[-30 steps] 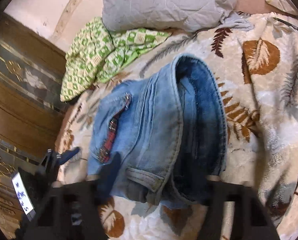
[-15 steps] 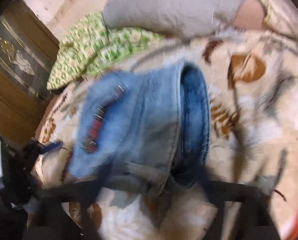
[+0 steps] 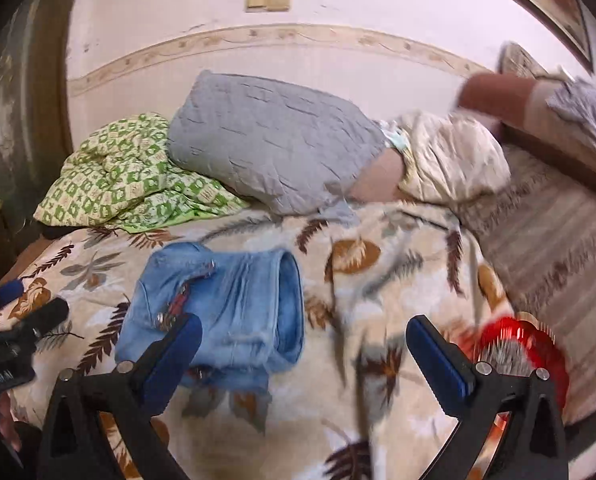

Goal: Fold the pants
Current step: 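Release the folded jeans and pull both tools back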

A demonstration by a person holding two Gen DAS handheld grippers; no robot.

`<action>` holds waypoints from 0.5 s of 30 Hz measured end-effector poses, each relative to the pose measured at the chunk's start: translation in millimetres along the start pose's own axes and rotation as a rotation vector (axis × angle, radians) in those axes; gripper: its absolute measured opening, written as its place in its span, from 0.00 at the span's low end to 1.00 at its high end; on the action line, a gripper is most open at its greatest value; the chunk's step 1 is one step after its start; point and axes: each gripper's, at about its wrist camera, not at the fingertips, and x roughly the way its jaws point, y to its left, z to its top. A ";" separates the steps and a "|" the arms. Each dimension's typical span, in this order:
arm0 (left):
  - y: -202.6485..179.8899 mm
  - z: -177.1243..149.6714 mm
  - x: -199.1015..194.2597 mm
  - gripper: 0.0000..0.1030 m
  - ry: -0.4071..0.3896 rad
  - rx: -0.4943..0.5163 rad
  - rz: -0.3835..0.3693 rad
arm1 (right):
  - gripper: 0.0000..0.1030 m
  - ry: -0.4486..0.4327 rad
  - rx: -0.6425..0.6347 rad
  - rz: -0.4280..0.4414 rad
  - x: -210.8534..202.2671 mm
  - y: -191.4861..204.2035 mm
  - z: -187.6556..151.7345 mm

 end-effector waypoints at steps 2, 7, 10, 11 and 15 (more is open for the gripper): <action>0.8 -9.3 -4.6 1.00 0.008 -0.009 0.019 | 1.00 0.044 0.030 0.010 3.1 -5.4 -11.0; 7.5 -13.7 -9.1 1.00 0.021 -0.038 0.027 | 1.00 0.096 0.054 0.021 8.5 -10.4 -25.1; 9.4 -12.9 -10.3 1.00 0.021 -0.033 0.031 | 1.00 0.092 0.055 0.020 7.4 -9.5 -25.2; 9.7 -13.2 -10.9 1.00 0.023 -0.035 0.029 | 1.00 0.088 0.051 0.021 6.4 -8.9 -24.3; 11.3 -13.8 -10.1 1.00 0.029 -0.043 0.028 | 1.00 0.070 0.034 0.009 2.9 -5.7 -21.7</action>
